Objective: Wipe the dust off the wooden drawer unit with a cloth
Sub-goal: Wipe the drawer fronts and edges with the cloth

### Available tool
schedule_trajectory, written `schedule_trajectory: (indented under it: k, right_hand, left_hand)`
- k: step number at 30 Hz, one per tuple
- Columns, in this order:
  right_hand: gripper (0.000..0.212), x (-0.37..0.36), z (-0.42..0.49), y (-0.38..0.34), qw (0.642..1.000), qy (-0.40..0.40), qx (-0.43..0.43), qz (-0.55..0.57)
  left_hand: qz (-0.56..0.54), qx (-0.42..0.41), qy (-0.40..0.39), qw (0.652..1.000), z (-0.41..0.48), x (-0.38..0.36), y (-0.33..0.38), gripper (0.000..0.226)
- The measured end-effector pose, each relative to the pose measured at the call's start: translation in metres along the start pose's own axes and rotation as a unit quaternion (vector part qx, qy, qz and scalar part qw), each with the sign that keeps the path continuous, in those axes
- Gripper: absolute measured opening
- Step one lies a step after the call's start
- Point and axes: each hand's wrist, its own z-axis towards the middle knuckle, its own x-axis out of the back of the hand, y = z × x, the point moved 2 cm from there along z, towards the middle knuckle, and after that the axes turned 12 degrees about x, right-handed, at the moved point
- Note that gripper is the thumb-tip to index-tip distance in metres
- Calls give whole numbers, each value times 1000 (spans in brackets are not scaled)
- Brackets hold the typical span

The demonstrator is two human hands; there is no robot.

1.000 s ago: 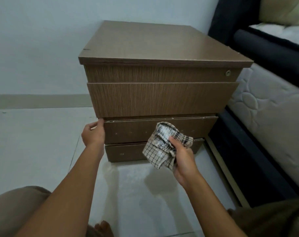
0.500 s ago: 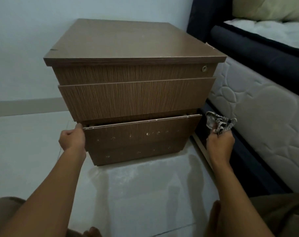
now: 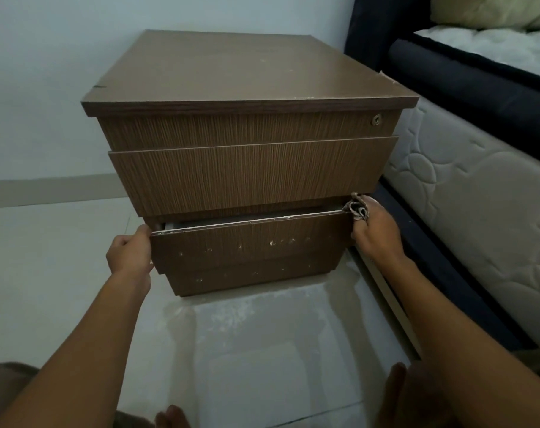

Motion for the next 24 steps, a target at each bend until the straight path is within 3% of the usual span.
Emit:
schedule_trajectory:
  k: [5,9,17,24]
  right_hand:
    - [44,-9,-15,-2,999,35,9,-10]
    - [44,-22,-14,-16,997,20,74,-11]
    - [51,-63,-14,-66,988,-39,146,-30]
    - [52,-98,-16,-114,979,-67,193,5]
  left_hand:
    - [6,-15,5,1000,1,4,-3,18]
    - [10,-21,-11,1000,3,6,-7,9]
    - [-10,-16,-52,998,0,15,-14,29]
    - [27,-42,-94,994,4,28,-22,20]
